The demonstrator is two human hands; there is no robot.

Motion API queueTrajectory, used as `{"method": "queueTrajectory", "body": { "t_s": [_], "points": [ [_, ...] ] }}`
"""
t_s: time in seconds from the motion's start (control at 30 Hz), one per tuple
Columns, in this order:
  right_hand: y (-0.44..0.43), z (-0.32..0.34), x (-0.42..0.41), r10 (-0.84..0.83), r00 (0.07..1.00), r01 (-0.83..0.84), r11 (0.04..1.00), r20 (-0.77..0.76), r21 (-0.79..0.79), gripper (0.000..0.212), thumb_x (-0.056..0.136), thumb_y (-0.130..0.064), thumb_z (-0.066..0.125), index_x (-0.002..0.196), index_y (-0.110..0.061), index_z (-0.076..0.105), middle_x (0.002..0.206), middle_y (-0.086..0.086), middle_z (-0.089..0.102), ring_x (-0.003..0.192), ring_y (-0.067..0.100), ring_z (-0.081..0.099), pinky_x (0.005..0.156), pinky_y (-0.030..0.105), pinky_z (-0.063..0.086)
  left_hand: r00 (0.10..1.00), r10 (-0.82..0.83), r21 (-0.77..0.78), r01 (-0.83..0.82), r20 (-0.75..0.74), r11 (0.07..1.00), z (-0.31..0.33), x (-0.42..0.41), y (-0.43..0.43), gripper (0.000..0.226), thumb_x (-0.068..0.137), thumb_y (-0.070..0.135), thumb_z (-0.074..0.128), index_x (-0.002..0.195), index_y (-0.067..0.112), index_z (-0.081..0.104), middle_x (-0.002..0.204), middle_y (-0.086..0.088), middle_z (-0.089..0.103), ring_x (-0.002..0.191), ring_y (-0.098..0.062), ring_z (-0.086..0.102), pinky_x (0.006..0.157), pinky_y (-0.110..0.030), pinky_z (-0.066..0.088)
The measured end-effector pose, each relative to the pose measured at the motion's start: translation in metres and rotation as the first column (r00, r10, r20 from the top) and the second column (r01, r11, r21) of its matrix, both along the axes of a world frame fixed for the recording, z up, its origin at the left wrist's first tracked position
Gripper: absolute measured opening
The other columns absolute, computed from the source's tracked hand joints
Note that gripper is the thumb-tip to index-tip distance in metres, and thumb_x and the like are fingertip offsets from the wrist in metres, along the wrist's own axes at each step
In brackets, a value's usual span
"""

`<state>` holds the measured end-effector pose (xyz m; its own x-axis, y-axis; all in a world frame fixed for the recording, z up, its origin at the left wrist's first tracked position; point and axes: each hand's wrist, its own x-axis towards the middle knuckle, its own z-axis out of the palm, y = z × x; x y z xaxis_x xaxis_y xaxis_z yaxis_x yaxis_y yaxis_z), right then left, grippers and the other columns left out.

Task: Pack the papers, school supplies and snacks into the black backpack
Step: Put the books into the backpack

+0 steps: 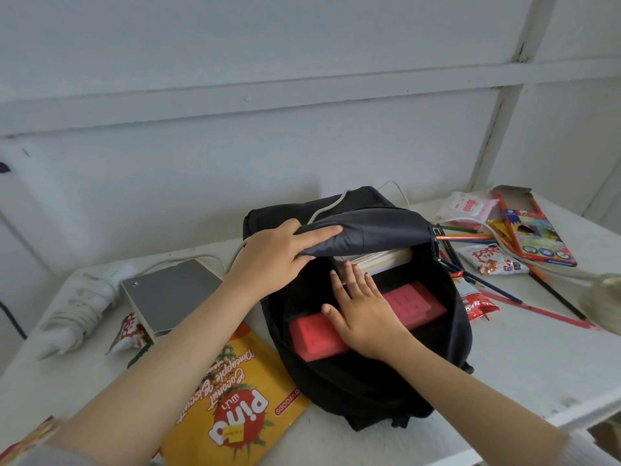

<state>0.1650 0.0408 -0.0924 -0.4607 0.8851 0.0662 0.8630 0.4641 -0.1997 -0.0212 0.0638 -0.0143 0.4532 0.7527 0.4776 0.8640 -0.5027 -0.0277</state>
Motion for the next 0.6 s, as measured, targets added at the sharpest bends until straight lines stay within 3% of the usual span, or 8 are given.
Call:
{"method": "queueTrajectory", "body": {
  "t_s": [0.17, 0.23, 0.3, 0.37, 0.43, 0.5, 0.6],
  "points": [
    [-0.001, 0.001, -0.003, 0.011, 1.000, -0.011, 1.000, -0.002, -0.010, 0.082, 0.085, -0.064, -0.001, 0.150, -0.015, 0.000, 0.156, 0.015, -0.012, 0.138, 0.021, -0.023, 0.110, 0.031, -0.015, 1.000, 0.003, 0.022, -0.003, 0.008, 1.000, -0.004, 0.000, 0.001, 0.066, 0.084, 0.024, 0.066, 0.138, 0.045, 0.035, 0.072, 0.004, 0.041, 0.051, -0.011, 0.041, 0.043, -0.013, 0.024],
    [-0.006, 0.007, -0.005, 0.029, 0.999, -0.028, 0.999, 0.018, -0.045, 0.068, 0.096, -0.054, 0.014, 0.151, -0.014, 0.008, 0.157, 0.017, -0.004, 0.144, 0.026, -0.009, 0.114, 0.034, -0.009, 1.000, 0.013, 0.021, -0.014, 0.015, 1.000, -0.007, 0.000, 0.000, 0.066, 0.084, 0.028, 0.065, 0.138, 0.047, 0.032, 0.074, 0.005, 0.040, 0.053, -0.011, 0.042, 0.045, -0.017, 0.029],
    [-0.015, 0.017, -0.008, 0.075, 0.997, -0.073, 0.990, 0.011, -0.122, 0.059, 0.100, -0.046, 0.023, 0.149, -0.013, 0.021, 0.156, 0.015, 0.015, 0.145, 0.026, 0.011, 0.117, 0.038, 0.008, 1.000, 0.008, 0.001, -0.008, 0.026, 1.000, -0.012, 0.000, -0.002, 0.065, 0.085, 0.032, 0.064, 0.139, 0.048, 0.031, 0.076, 0.006, 0.042, 0.058, -0.011, 0.045, 0.050, -0.020, 0.035],
    [-0.027, 0.029, -0.012, 0.127, 0.992, -0.128, 0.978, -0.017, -0.163, 0.050, 0.099, -0.043, 0.030, 0.141, -0.018, 0.038, 0.145, 0.009, 0.041, 0.132, 0.025, 0.039, 0.109, 0.039, 0.034, 0.996, 0.000, -0.049, 0.004, 0.092, 0.999, -0.019, -0.004, -0.007, 0.063, 0.085, 0.034, 0.064, 0.139, 0.046, 0.033, 0.086, 0.005, 0.050, 0.073, -0.011, 0.051, 0.060, -0.024, 0.043],
    [-0.038, 0.042, -0.018, 0.194, 0.980, -0.197, 0.972, -0.041, -0.128, 0.037, 0.097, -0.041, 0.036, 0.124, -0.022, 0.053, 0.118, 0.001, 0.062, 0.105, 0.020, 0.059, 0.087, 0.034, 0.050, 0.975, 0.010, -0.108, 0.014, 0.221, 0.994, -0.026, -0.012, -0.017, 0.058, 0.085, 0.037, 0.064, 0.137, 0.043, 0.039, 0.104, 0.007, 0.054, 0.094, -0.010, 0.051, 0.079, -0.022, 0.044],
    [-0.049, 0.054, -0.028, 0.267, 0.958, -0.277, 0.956, -0.099, -0.094, 0.032, 0.096, -0.040, 0.039, 0.113, -0.021, 0.059, 0.101, -0.002, 0.067, 0.089, 0.016, 0.063, 0.077, 0.033, 0.053, 0.934, 0.047, -0.117, -0.005, 0.355, 0.993, -0.031, -0.023, -0.033, 0.050, 0.086, 0.037, 0.062, 0.134, 0.038, 0.046, 0.117, 0.010, 0.051, 0.109, -0.002, 0.045, 0.090, -0.011, 0.036],
    [-0.060, 0.068, -0.051, 0.364, 0.909, -0.382, 0.923, -0.201, -0.054, 0.030, 0.094, -0.040, 0.043, 0.107, -0.022, 0.063, 0.088, -0.004, 0.069, 0.077, 0.012, 0.062, 0.072, 0.033, 0.052, 0.861, 0.149, -0.075, -0.129, 0.487, 0.989, -0.040, -0.046, -0.061, 0.045, 0.089, 0.040, 0.051, 0.132, 0.030, 0.050, 0.119, 0.013, 0.047, 0.110, 0.005, 0.041, 0.088, -0.003, 0.031]
  ]
}}
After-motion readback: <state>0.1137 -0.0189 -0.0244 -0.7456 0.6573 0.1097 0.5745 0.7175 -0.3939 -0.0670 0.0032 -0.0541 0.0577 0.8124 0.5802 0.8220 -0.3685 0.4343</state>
